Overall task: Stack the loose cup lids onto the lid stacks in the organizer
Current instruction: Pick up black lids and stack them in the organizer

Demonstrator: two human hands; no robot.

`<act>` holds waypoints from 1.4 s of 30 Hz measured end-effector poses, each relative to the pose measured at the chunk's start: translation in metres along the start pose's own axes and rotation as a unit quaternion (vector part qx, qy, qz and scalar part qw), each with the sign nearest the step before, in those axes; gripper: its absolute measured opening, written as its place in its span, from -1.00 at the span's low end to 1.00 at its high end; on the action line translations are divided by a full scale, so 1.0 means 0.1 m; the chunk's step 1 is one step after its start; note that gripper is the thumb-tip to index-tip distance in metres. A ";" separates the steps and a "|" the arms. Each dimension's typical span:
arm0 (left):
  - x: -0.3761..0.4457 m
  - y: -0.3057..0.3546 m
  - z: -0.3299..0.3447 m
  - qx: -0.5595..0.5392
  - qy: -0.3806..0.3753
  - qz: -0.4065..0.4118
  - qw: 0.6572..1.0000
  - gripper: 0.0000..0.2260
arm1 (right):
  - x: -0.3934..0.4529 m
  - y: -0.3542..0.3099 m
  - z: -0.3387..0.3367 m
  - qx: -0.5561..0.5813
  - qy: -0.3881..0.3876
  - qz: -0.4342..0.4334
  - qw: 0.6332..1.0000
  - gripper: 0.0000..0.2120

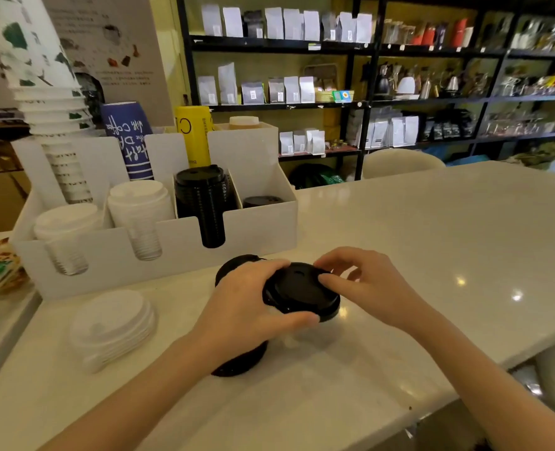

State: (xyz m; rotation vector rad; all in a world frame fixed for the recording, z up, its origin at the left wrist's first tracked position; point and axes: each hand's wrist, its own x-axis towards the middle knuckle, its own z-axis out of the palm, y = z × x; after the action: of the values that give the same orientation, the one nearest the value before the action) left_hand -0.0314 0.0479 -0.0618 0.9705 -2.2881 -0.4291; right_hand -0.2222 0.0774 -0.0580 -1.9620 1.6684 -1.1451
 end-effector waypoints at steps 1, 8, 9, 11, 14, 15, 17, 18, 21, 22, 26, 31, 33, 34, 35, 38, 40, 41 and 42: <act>0.04 0.01 -0.05 -0.003 0.013 0.000 1.000 -0.28 | 0.06 -0.04 -0.02 -0.006 0.002 -0.009 1.000 -0.86; 0.36 -0.03 -0.38 -0.019 0.101 -0.020 0.995 -0.30 | 0.62 -0.33 -0.09 -0.006 0.045 -0.071 0.996 -0.83; 0.41 -0.06 -0.41 -0.020 0.115 -0.025 0.993 -0.30 | 0.72 -0.36 -0.09 0.001 0.056 -0.080 0.995 -0.84; 0.50 -0.12 -0.49 -0.016 0.144 -0.031 0.989 -0.31 | 0.90 -0.43 -0.06 0.011 0.073 -0.097 0.993 -0.85; 0.65 -0.23 -0.61 -0.006 0.194 -0.041 0.980 -0.36 | 1.18 -0.54 0.01 0.024 0.081 -0.118 0.989 -0.85; 0.70 -0.27 -0.65 -0.002 0.211 -0.043 0.977 -0.38 | 1.28 -0.56 0.04 0.033 0.085 -0.123 0.988 -0.84; 0.79 -0.34 -0.73 0.006 0.241 -0.048 0.969 -0.41 | 1.47 -0.59 0.13 0.056 0.092 -0.128 0.986 -0.82; 0.84 -0.38 -0.77 0.011 0.255 -0.051 0.966 -0.42 | 1.57 -0.60 0.18 0.069 0.092 -0.129 0.985 -0.81; 0.98 -0.52 -0.85 0.035 0.291 -0.064 0.954 -0.43 | 1.84 -0.62 0.33 0.125 0.081 -0.117 0.982 -0.78; 1.03 -0.57 -0.87 0.040 0.302 -0.070 0.950 -0.44 | 1.92 -0.62 0.38 0.147 0.080 -0.107 0.980 -0.77; 1.16 -0.77 -0.91 0.042 0.323 -0.102 0.940 -0.49 | 2.12 -0.59 0.55 0.203 0.060 -0.087 0.973 -0.75; 1.18 -0.94 -0.90 0.067 0.288 -0.133 0.946 -0.48 | 2.22 -0.51 0.64 0.204 0.008 -0.090 0.975 -0.71; 1.19 -0.98 -0.89 0.076 0.277 -0.140 0.948 -0.48 | 2.25 -0.49 0.68 0.203 -0.003 -0.090 0.975 -0.70; 1.20 -1.00 -0.89 0.081 0.272 -0.143 0.948 -0.48 | 2.26 -0.48 0.70 0.205 -0.007 -0.087 0.975 -0.70; 1.20 -1.01 -0.88 0.085 0.268 -0.145 0.949 -0.48 | 2.27 -0.48 0.72 0.206 -0.010 -0.085 0.975 -0.70; 1.22 -1.04 -0.86 0.094 0.254 -0.155 0.950 -0.48 | 2.29 -0.46 0.75 0.211 -0.023 -0.079 0.974 -0.71; 1.23 -1.05 -0.86 0.100 0.243 -0.163 0.951 -0.46 | 2.30 -0.43 0.77 0.216 -0.032 -0.075 0.973 -0.72; 1.23 -1.05 -0.86 0.102 0.237 -0.167 0.952 -0.45 | 2.31 -0.42 0.78 0.215 -0.035 -0.074 0.973 -0.72; 1.23 -1.05 -0.86 0.104 0.230 -0.169 0.953 -0.46 | 2.31 -0.40 0.78 0.216 -0.038 -0.071 0.973 -0.72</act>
State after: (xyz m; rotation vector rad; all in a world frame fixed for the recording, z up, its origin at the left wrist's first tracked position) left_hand 0.0133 -0.1179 0.0010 1.4121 -1.7707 -0.0805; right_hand -0.1384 -0.1468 0.0051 -1.8346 1.1333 -1.3337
